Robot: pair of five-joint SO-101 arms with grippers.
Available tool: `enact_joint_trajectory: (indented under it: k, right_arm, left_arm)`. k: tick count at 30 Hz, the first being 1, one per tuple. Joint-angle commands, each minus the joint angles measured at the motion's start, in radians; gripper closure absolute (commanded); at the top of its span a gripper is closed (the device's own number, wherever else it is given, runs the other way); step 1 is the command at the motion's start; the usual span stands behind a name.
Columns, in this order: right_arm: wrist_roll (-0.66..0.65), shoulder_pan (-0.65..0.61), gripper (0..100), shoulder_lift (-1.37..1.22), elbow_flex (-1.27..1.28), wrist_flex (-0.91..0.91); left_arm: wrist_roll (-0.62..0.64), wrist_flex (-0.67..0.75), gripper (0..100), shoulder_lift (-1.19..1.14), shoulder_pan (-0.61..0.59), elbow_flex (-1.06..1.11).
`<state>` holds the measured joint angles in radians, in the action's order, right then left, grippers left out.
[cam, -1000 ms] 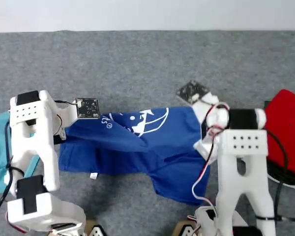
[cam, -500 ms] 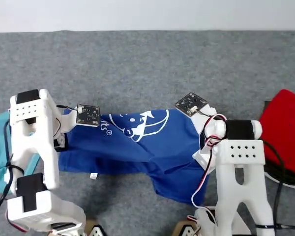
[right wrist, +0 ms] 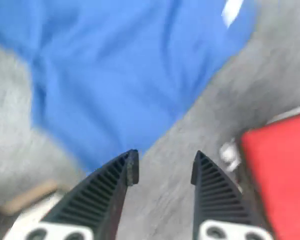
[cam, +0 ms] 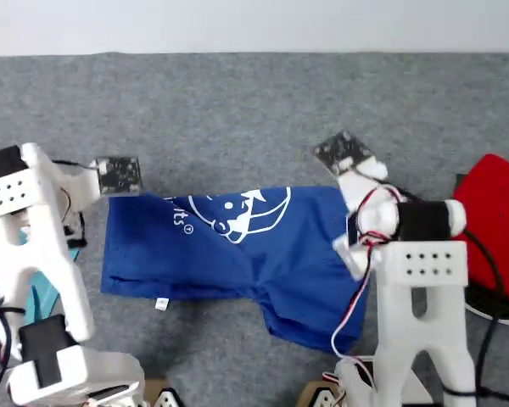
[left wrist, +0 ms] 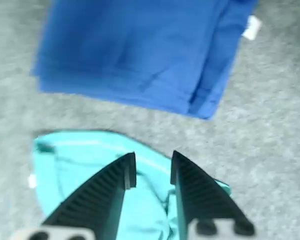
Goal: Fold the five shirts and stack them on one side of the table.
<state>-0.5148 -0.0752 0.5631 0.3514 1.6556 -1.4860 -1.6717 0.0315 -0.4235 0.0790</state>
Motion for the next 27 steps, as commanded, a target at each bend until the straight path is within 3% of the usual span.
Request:
enact_joint_trajectory:
  k: [1,4,9,17,22,27]
  right_arm:
    - [0.012,-0.004,87.6,-0.074,-0.044,-0.217]
    - [0.012,-0.004,99.8,-0.211,-0.038,-0.415]
    - [0.012,-0.039,98.7,-0.443,-0.064,-0.596]
    - [0.005,-0.068,98.8,-0.802,-0.242,-0.676]
    - [0.003,-0.012,98.8,-1.003,-0.43,-0.665]
    - [0.003,0.047,98.8,-1.135,-0.585,-0.616]
  left_arm:
    - [0.221,0.11,94,0.038,0.049,-0.03]
    - [0.377,0.184,100,0.0,0.112,0.01]
    - [0.603,0.275,99,-0.112,0.175,0.041]
    - [0.6,0.256,99,-0.279,0.196,0.045]
    - [0.493,0.198,99,-0.371,0.144,0.044]
    - [0.476,0.203,99,-0.414,0.068,0.042]
